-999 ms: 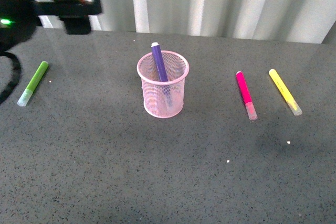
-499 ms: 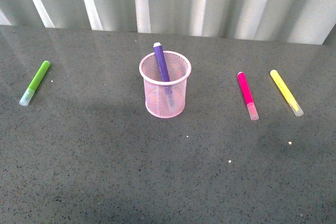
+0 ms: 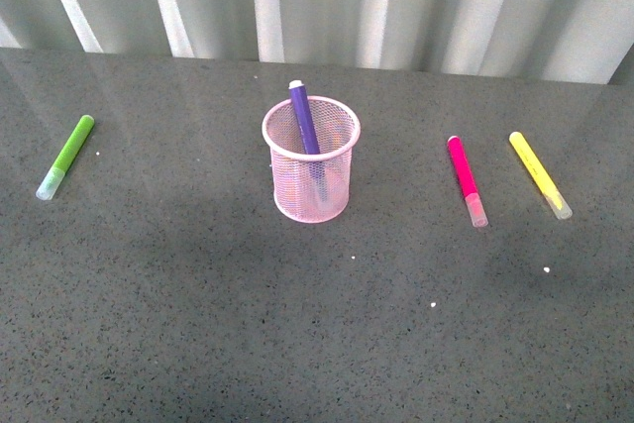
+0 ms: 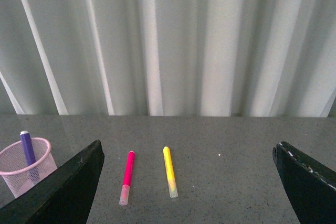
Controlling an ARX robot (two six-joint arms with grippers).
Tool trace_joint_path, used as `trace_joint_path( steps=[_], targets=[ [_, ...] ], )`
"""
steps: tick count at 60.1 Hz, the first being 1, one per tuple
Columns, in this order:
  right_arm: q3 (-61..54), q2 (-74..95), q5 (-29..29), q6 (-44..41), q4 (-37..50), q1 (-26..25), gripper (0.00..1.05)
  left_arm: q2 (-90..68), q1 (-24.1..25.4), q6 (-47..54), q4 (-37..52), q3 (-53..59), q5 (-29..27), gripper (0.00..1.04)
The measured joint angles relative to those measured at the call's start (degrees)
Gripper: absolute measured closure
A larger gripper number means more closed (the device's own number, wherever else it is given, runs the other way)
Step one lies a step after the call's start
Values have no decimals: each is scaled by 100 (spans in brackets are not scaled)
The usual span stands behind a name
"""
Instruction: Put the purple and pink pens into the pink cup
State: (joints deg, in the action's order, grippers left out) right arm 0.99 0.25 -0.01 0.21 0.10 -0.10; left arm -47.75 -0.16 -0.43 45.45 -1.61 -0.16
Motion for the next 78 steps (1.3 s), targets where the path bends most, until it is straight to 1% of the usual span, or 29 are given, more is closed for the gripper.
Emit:
trace_joint_path(
  steps=[6, 15, 30, 60, 72, 73, 74, 78],
  targets=[
    [0, 0, 0, 0, 0, 0, 7, 387, 2, 0, -332, 35, 4, 101],
    [0, 0, 0, 0, 0, 0, 7, 1237, 2, 0, -1082, 39, 4, 101],
    [0, 0, 0, 0, 0, 0, 7, 2127, 2, 0, -1906, 42, 4, 101],
    [0, 0, 0, 0, 0, 0, 7, 3467, 2, 0, -3215, 44, 4, 101],
    [0, 0, 0, 0, 0, 0, 7, 3792, 2, 0, -3543, 42, 4, 101],
    [0, 0, 0, 0, 0, 0, 7, 3923, 2, 0, -3679, 42, 4, 101],
    [0, 0, -2, 0, 0, 0, 7, 4153, 2, 0, -4024, 42, 4, 101],
    [0, 0, 0, 0, 0, 0, 7, 4551, 2, 0, -4481, 42, 15, 101]
  ],
)
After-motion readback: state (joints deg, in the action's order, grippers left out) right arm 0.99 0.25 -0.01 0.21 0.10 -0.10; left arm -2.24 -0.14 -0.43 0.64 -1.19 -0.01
